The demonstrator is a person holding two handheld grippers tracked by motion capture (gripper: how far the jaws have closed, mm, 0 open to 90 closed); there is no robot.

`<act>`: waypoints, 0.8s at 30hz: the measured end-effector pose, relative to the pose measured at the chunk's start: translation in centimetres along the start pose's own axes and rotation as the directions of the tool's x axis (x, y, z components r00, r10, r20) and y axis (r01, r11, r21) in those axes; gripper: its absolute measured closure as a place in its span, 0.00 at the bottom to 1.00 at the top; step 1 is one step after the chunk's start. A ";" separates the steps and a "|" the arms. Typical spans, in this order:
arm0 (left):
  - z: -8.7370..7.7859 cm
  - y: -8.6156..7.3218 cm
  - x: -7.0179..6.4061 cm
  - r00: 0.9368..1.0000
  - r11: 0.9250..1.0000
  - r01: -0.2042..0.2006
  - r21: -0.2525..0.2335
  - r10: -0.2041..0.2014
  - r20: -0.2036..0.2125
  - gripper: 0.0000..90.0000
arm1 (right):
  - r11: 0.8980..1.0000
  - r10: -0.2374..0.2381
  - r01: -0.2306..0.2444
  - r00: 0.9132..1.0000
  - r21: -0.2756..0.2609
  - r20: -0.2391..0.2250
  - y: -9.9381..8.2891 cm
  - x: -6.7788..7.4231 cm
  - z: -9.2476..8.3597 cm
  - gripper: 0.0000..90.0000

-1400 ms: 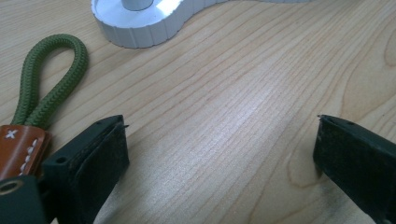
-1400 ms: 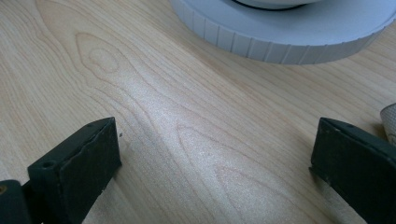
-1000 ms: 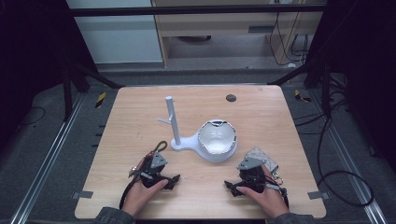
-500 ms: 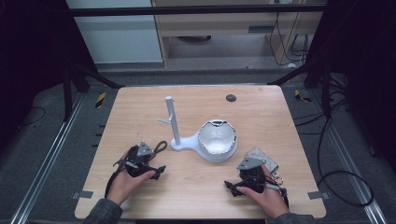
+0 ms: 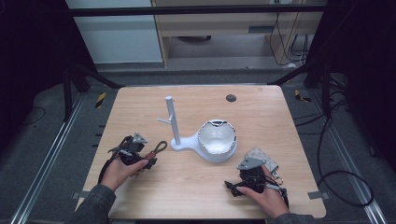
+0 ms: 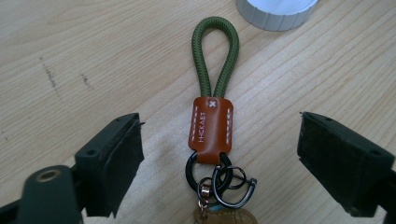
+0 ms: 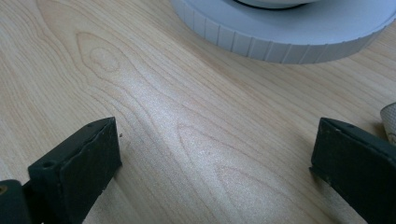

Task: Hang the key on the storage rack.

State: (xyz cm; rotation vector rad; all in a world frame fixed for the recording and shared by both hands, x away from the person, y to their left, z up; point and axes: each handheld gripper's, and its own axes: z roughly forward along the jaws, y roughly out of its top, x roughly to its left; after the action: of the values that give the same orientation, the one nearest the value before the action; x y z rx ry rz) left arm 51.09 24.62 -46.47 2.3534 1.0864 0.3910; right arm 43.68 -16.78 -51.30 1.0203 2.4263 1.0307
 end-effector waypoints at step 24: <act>1.7 1.7 1.1 0.998 0.984 -0.035 0.176 0.025 0.056 0.57 | 1.000 0.000 0.000 1.000 0.000 0.000 0.0 0.0 0.0 0.01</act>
State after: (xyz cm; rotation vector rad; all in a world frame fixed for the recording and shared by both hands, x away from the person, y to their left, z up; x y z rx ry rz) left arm 53.66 23.93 -46.85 2.5230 1.1018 0.2486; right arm 43.67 -16.78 -51.31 1.0204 2.4258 1.0310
